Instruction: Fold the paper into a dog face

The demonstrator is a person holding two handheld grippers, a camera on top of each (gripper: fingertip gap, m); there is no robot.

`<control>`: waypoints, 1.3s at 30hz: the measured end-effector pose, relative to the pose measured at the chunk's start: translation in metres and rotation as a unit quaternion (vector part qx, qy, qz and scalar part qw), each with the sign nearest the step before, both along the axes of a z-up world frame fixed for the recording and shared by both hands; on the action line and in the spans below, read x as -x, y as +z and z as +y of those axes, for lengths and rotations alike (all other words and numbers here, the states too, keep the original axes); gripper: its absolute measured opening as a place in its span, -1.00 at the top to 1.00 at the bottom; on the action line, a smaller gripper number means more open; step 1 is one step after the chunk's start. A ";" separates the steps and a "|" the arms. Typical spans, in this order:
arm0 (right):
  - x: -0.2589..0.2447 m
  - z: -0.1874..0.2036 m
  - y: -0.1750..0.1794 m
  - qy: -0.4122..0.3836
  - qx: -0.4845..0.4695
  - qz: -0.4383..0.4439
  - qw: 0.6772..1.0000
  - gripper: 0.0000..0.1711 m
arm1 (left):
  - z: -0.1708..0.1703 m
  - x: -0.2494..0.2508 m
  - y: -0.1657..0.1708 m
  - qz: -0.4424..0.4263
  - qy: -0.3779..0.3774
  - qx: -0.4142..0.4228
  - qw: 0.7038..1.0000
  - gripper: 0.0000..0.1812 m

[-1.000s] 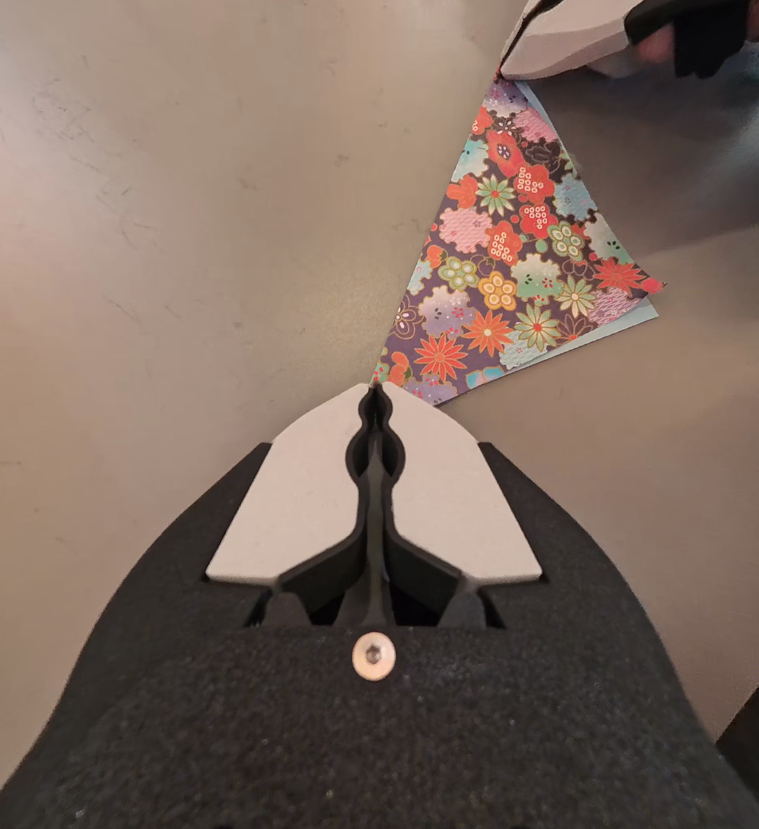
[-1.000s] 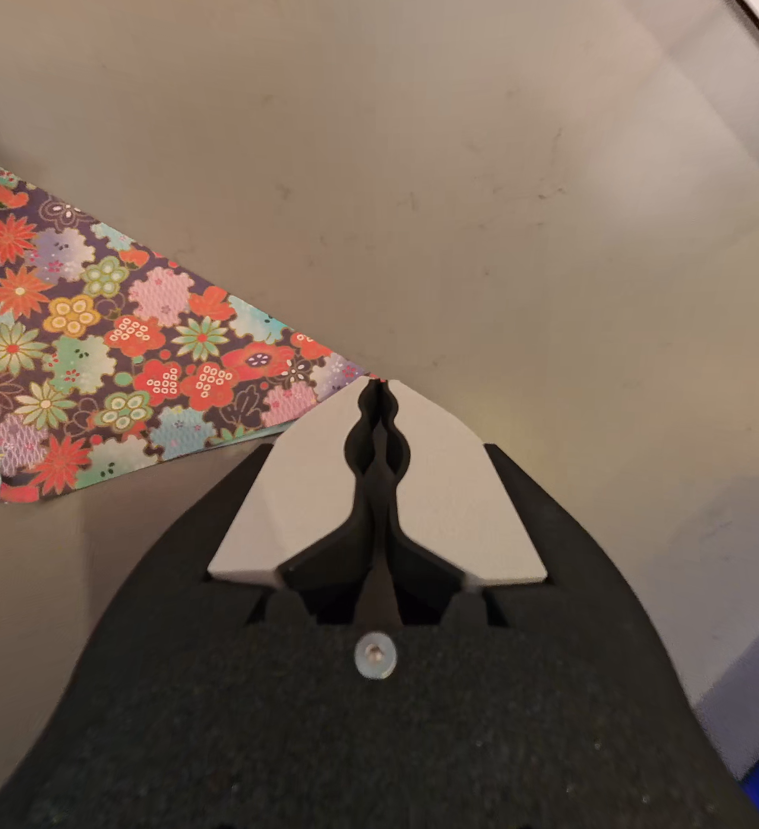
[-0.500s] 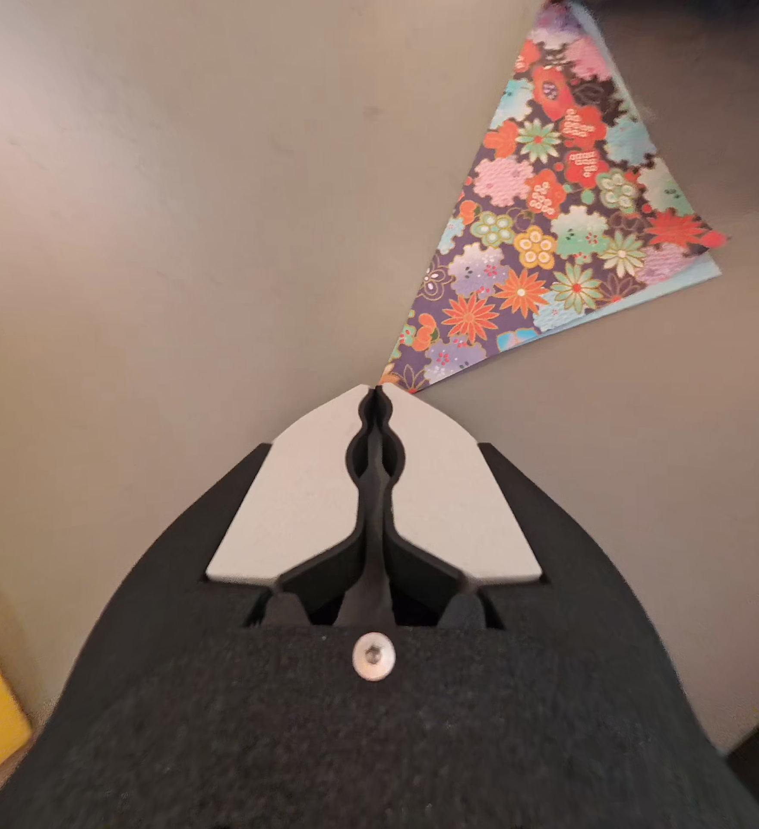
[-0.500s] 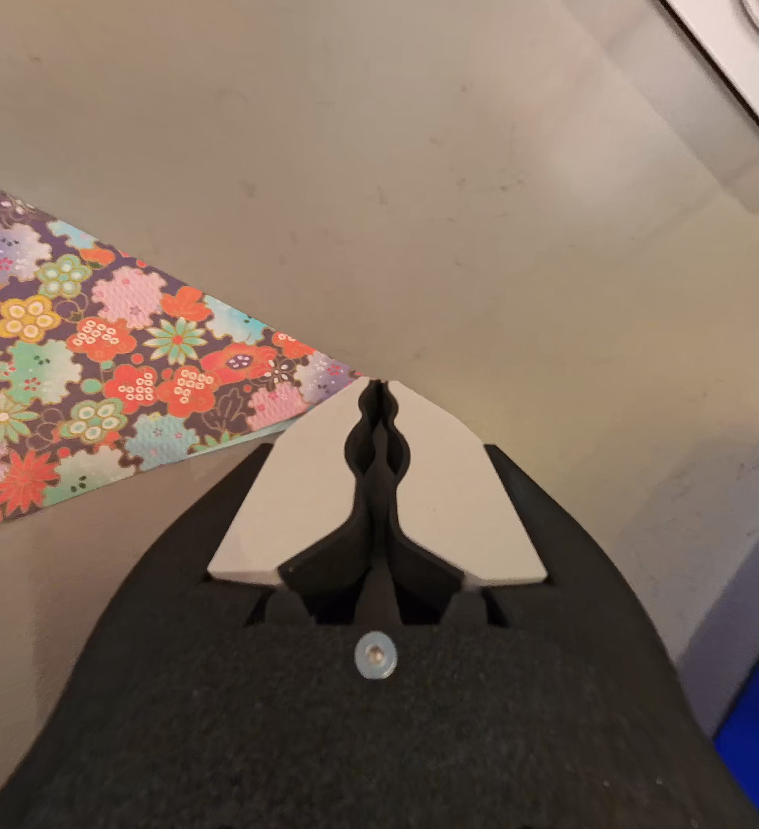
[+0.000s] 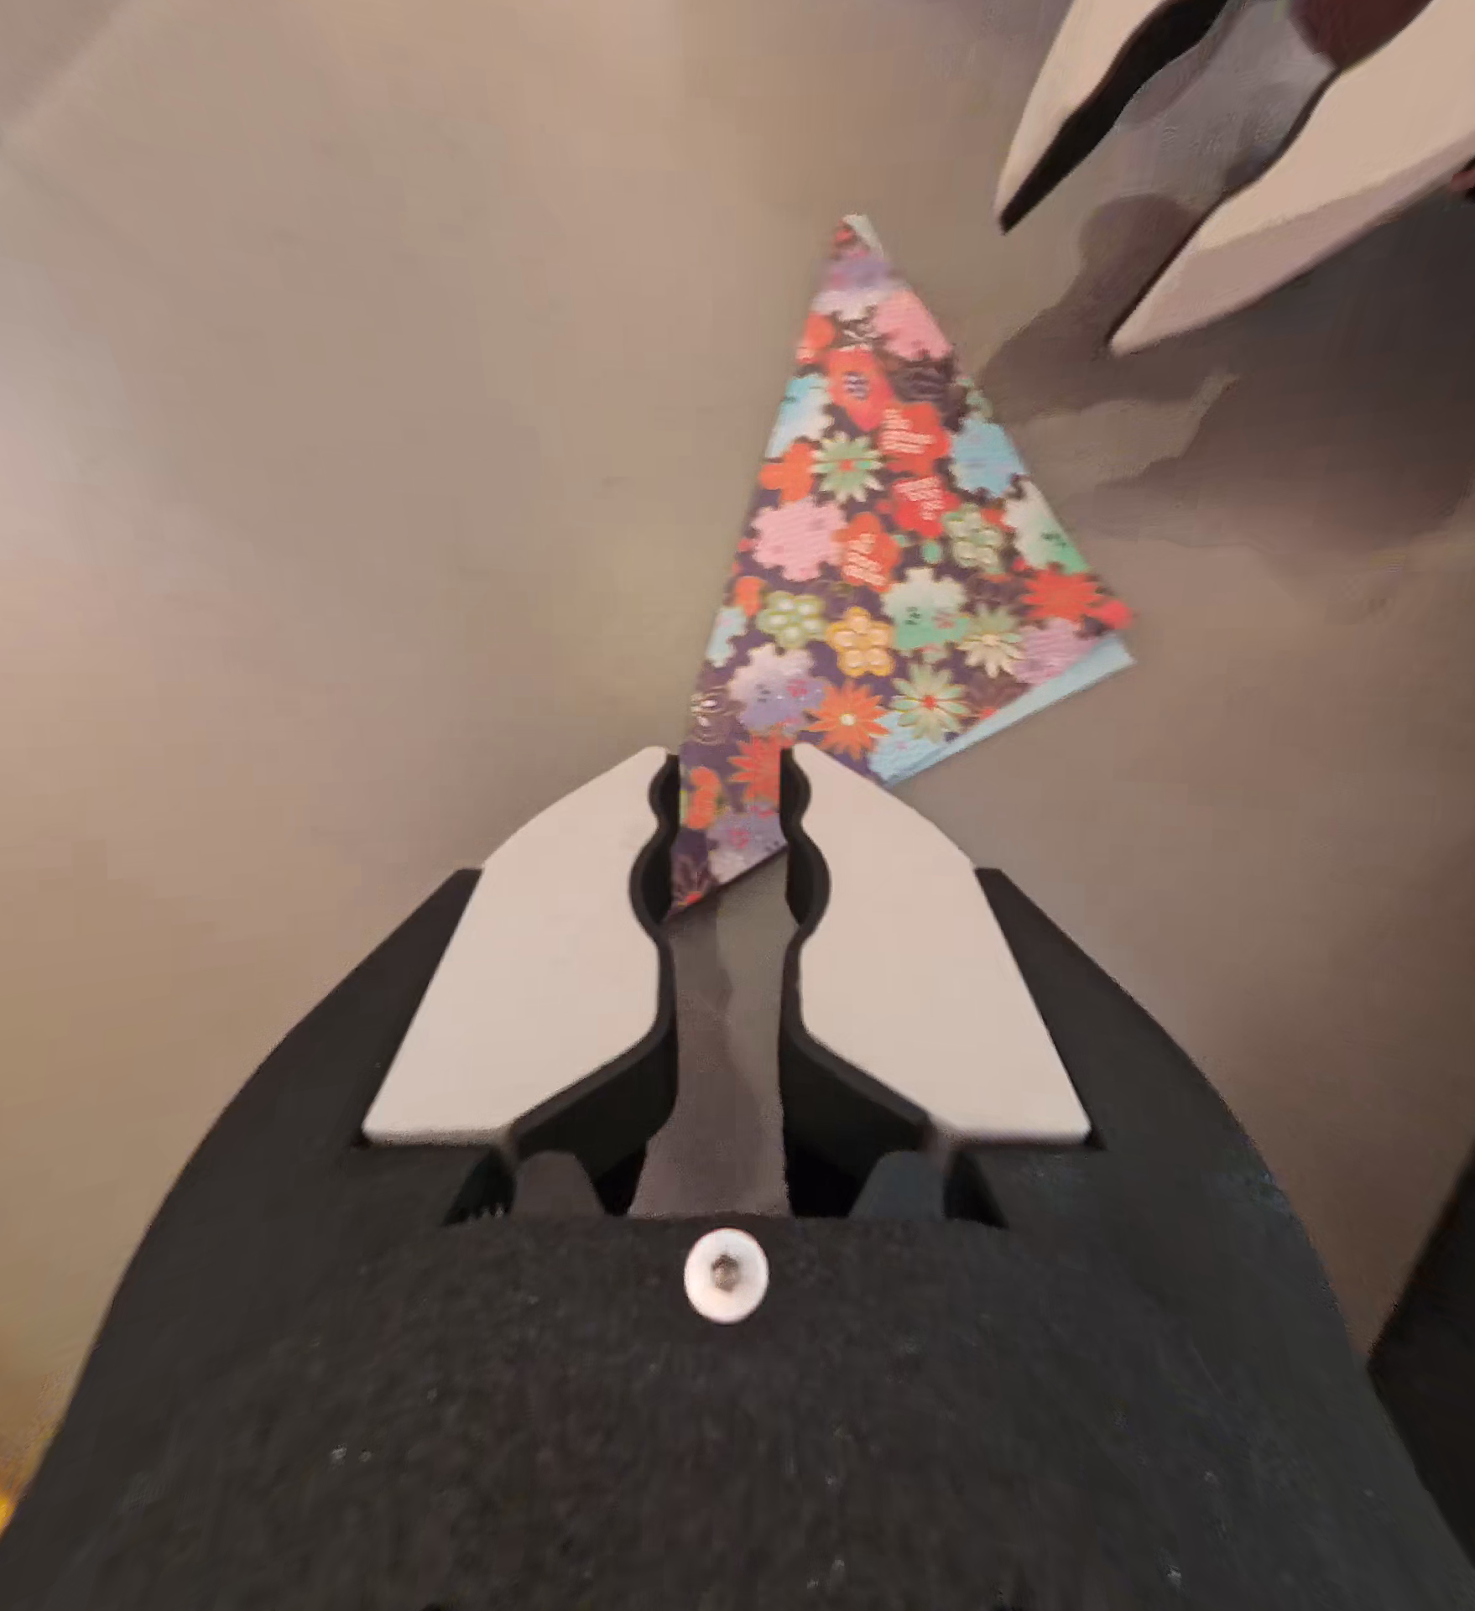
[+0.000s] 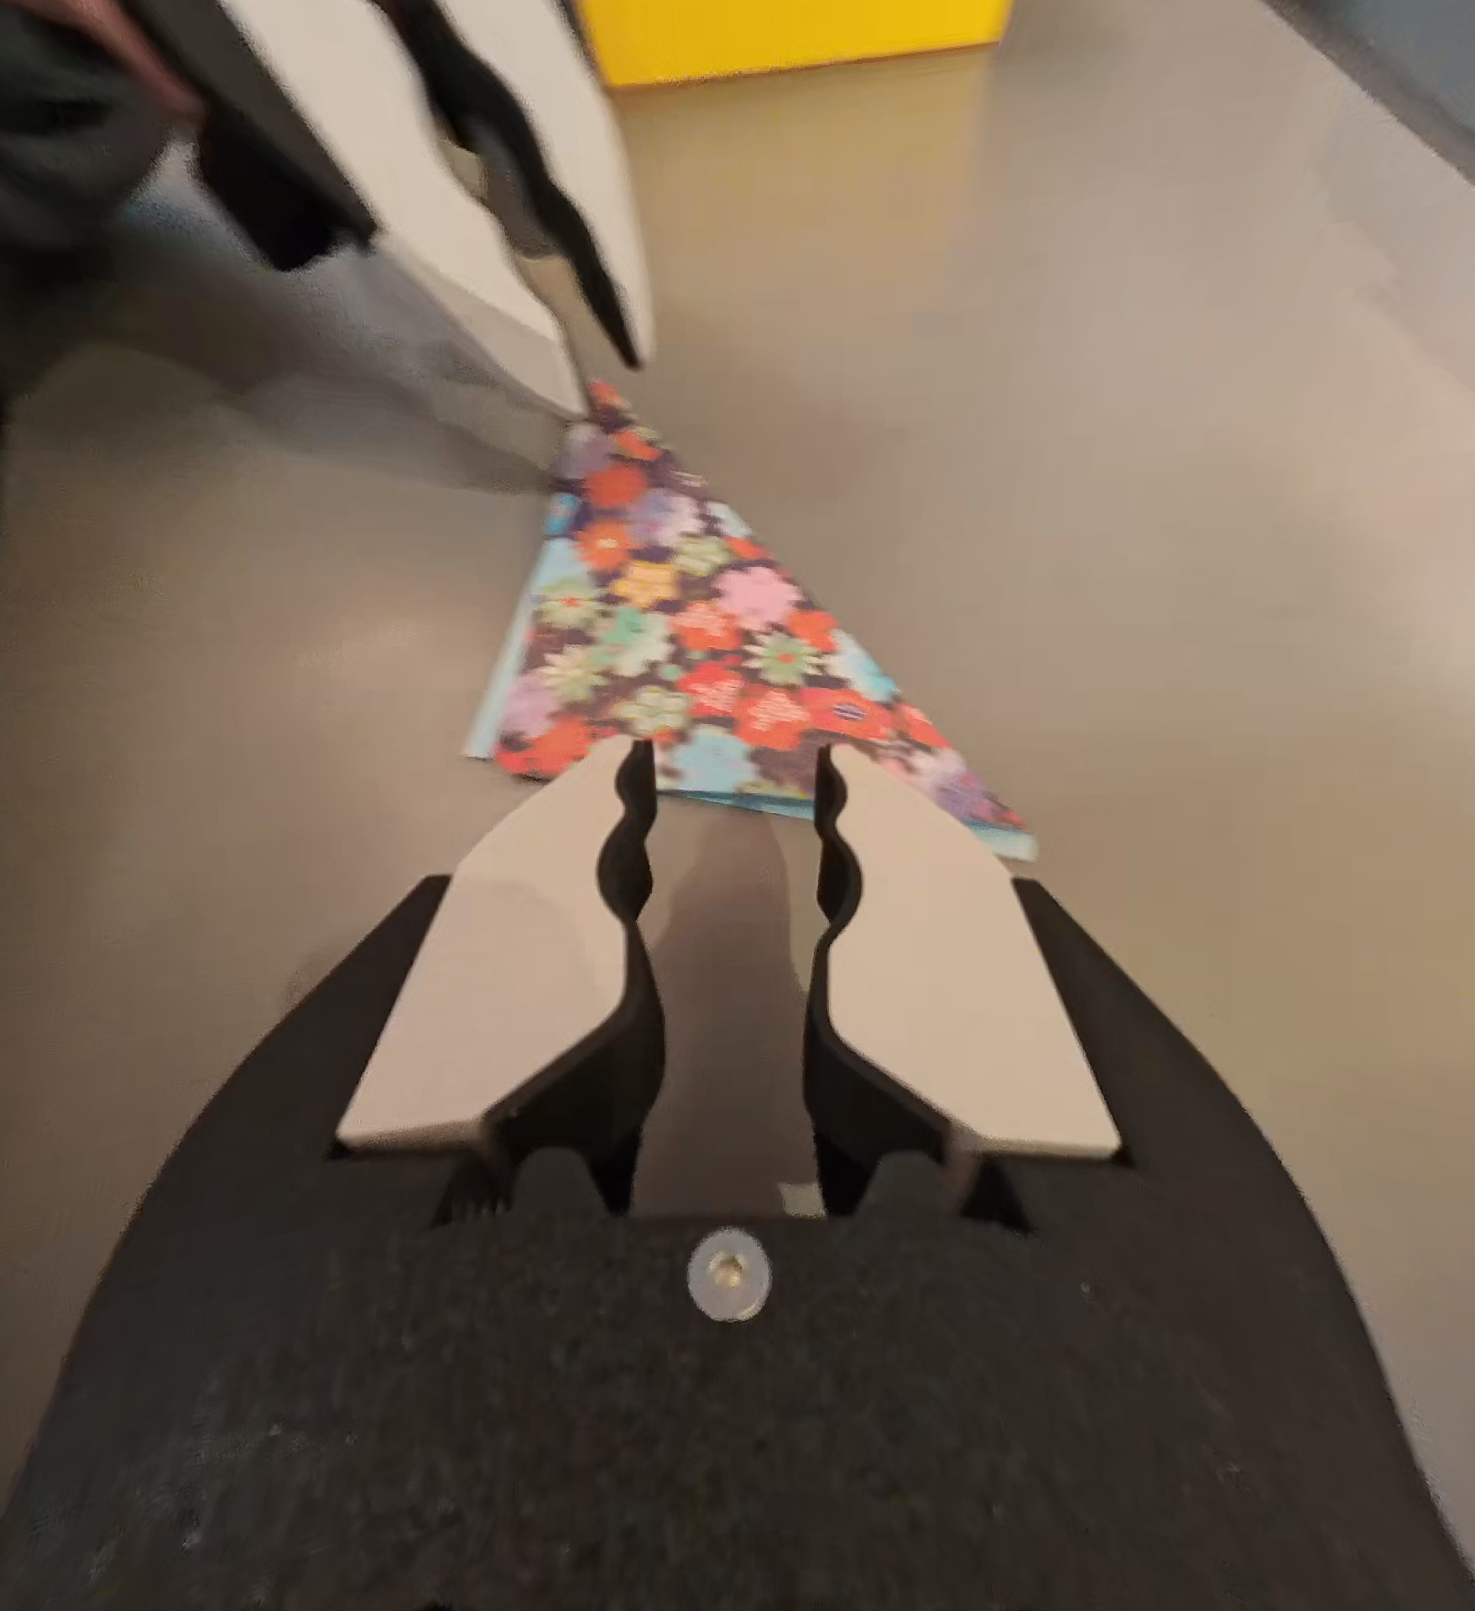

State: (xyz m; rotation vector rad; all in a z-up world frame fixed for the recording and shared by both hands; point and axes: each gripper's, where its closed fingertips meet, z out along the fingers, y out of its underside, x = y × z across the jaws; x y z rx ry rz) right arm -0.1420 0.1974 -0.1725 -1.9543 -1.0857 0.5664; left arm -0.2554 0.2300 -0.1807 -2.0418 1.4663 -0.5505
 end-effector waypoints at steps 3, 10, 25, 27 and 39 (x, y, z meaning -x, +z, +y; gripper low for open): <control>0.024 -0.026 -0.006 0.055 -0.015 -0.023 0.998 0.59 | -0.010 0.001 -0.009 0.004 -0.019 0.001 1.000 0.77; 0.048 -0.043 -0.020 0.088 -0.055 -0.100 0.990 0.80 | -0.025 0.000 -0.015 0.013 -0.021 -0.056 0.998 0.74; 0.042 -0.037 -0.036 0.098 -0.048 -0.155 0.982 1.00 | 0.007 0.033 -0.028 0.003 0.061 -0.018 0.998 0.54; 0.043 -0.038 -0.036 0.103 -0.043 -0.153 0.982 1.00 | 0.007 0.029 -0.028 -0.001 0.059 -0.015 0.998 0.55; 0.066 -0.040 -0.032 0.126 -0.044 -0.145 0.980 1.00 | -0.019 0.004 -0.028 -0.019 0.025 0.002 1.000 0.59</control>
